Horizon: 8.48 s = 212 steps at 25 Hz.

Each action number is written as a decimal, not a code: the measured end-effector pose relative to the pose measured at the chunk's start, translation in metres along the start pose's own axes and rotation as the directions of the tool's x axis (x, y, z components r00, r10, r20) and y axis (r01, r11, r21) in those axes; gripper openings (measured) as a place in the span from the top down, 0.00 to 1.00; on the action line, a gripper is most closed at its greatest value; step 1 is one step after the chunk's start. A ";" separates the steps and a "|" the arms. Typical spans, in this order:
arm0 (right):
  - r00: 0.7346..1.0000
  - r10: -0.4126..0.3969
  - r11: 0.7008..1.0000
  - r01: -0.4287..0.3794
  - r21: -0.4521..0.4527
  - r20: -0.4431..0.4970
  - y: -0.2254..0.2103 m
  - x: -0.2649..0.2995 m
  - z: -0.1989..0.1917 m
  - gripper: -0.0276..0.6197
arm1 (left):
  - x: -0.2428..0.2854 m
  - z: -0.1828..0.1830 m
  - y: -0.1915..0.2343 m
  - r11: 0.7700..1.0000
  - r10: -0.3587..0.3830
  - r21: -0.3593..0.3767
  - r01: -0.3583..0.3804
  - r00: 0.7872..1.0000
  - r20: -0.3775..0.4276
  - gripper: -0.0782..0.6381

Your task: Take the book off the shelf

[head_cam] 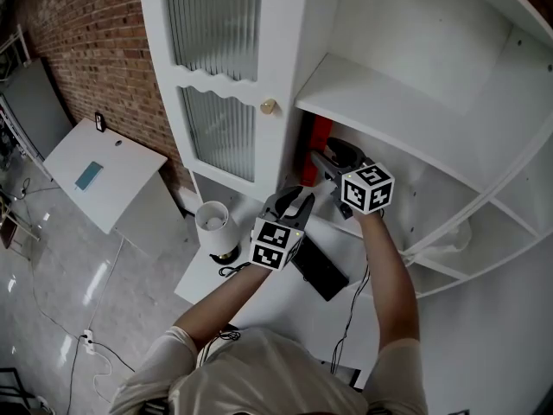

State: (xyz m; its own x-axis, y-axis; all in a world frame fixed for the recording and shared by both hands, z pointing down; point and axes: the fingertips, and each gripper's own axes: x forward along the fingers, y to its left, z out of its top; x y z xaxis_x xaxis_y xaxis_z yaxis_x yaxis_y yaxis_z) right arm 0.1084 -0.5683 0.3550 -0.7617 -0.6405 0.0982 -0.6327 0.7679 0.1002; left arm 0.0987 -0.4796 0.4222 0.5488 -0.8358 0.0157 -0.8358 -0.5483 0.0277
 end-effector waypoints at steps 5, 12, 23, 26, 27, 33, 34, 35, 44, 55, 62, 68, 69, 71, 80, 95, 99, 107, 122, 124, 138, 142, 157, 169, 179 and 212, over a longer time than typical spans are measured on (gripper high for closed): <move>1.000 0.022 1.000 -0.022 0.016 0.000 -0.004 -0.007 -0.003 0.62 | 0.024 -0.003 0.004 0.998 0.055 0.036 -0.055 0.998 -0.022 0.67; 0.996 0.090 0.993 -0.090 0.078 0.003 -0.009 -0.012 -0.011 0.62 | 0.061 -0.009 0.007 0.997 0.063 0.042 -0.061 0.997 -0.054 0.57; 0.983 0.181 0.973 -0.183 0.143 0.024 -0.013 -0.017 -0.014 0.62 | 0.103 -0.004 0.021 0.992 0.122 0.053 -0.118 0.990 -0.073 0.56; 0.985 0.171 0.977 -0.172 0.129 0.017 -0.016 -0.024 -0.014 0.62 | 0.108 -0.005 0.022 0.994 0.109 0.031 -0.106 0.990 -0.091 0.55; 0.987 0.158 0.978 -0.159 0.131 0.024 -0.019 -0.028 -0.013 0.62 | 0.109 -0.005 0.022 0.993 0.114 0.032 -0.112 0.989 -0.093 0.55; 0.994 0.047 0.975 -0.067 0.213 0.098 -0.044 -0.059 -0.010 0.62 | 0.103 -0.005 0.028 0.985 0.171 0.036 -0.168 0.980 -0.104 0.59; 0.994 0.034 0.975 -0.055 0.216 0.101 -0.046 -0.064 -0.010 0.62 | 0.100 -0.005 0.029 0.985 0.174 0.034 -0.171 0.979 -0.103 0.59; 0.994 0.025 0.975 -0.047 0.218 0.104 -0.046 -0.068 -0.010 0.62 | 0.098 -0.005 0.028 0.985 0.174 0.033 -0.172 0.980 -0.099 0.60; 0.998 0.005 0.980 -0.017 0.199 0.060 -0.026 -0.087 -0.031 0.62 | 0.066 -0.006 0.016 0.989 0.148 0.031 -0.147 0.988 -0.042 0.62; 1.000 0.001 0.981 -0.007 0.192 0.029 0.004 -0.096 -0.047 0.62 | 0.010 -0.006 -0.002 0.997 0.078 0.007 -0.078 0.997 -0.016 0.63; 1.000 0.025 0.983 -0.028 0.184 0.017 0.030 -0.091 -0.051 0.62 | -0.017 -0.007 0.000 0.998 0.061 -0.004 -0.061 0.998 -0.010 0.64; 0.998 0.059 0.980 -0.063 0.190 0.027 0.054 -0.082 -0.048 0.62 | -0.037 -0.008 0.007 0.998 0.070 0.000 -0.070 0.998 -0.003 0.64; 0.997 0.071 0.980 -0.075 0.186 0.028 0.060 -0.080 -0.047 0.62 | -0.039 -0.008 0.008 0.997 0.072 0.001 -0.072 0.997 -0.001 0.64; 0.995 0.095 0.980 -0.098 0.174 0.030 0.071 -0.074 -0.043 0.62 | -0.042 -0.007 0.012 0.997 0.083 0.004 -0.083 0.997 -0.002 0.64; 0.992 0.114 0.979 -0.121 0.165 0.050 0.090 -0.066 -0.032 0.62 | -0.047 -0.007 0.034 0.972 0.226 0.061 -0.226 0.974 0.007 0.65; 1.000 0.024 0.973 -0.027 0.230 0.014 0.065 -0.116 -0.070 0.62 | -0.036 -0.007 0.046 0.903 0.425 0.035 -0.428 0.902 0.070 0.62; 1.000 0.017 0.970 -0.019 0.244 0.008 0.068 -0.126 -0.080 0.62 | -0.038 -0.005 0.042 0.923 0.378 0.043 -0.383 0.921 0.093 0.66; 1.000 -0.027 0.960 0.024 0.279 0.010 0.081 -0.144 -0.094 0.62 | -0.063 -0.001 0.037 0.957 0.278 0.043 -0.287 0.949 0.151 0.67; 0.986 -0.164 0.945 0.158 0.287 -0.004 0.165 -0.168 -0.082 0.62 | -0.149 0.017 0.029 0.993 0.104 0.031 -0.111 0.976 0.190 0.68; 0.983 -0.183 0.941 0.179 0.287 -0.013 0.179 -0.173 -0.084 0.62 | -0.164 0.016 0.026 0.996 0.077 0.033 -0.085 0.979 0.190 0.68; 0.925 -0.357 0.903 0.377 0.207 -0.127 0.258 -0.246 -0.117 0.62 | -0.238 -0.025 -0.004 0.999 -0.030 -0.009 0.032 0.986 0.166 0.68; 0.916 -0.374 0.898 0.397 0.187 -0.148 0.274 -0.266 -0.127 0.62 | -0.252 -0.031 -0.018 0.999 -0.054 -0.001 0.055 0.984 0.172 0.69; 0.868 -0.494 0.860 0.497 0.113 -0.059 0.271 -0.350 -0.120 0.86 | -0.294 -0.036 -0.061 1.000 0.007 -0.018 -0.004 0.985 0.171 0.69; 0.852 -0.524 0.847 0.523 0.099 -0.017 0.254 -0.391 -0.125 0.95 | -0.305 -0.038 -0.090 0.999 0.037 -0.011 -0.036 0.986 0.165 0.69; 0.841 -0.541 0.834 0.535 0.136 0.003 0.240 -0.404 -0.128 0.95 | -0.303 -0.032 -0.096 0.998 0.064 -0.011 -0.063 0.981 0.184 0.69; 0.836 -0.549 0.830 0.544 0.122 0.011 0.244 -0.397 -0.116 0.95 | -0.306 -0.019 -0.086 0.998 0.065 -0.015 -0.063 0.976 0.206 0.69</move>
State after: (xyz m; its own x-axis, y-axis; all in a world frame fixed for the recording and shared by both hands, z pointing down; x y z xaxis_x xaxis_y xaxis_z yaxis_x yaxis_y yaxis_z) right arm 0.2727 -0.1284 0.4554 -0.2906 -0.9567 0.0162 -0.9566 0.2908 0.0161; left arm 0.0030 -0.1756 0.4340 0.4784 -0.8575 -0.1891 -0.8686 -0.4938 0.0414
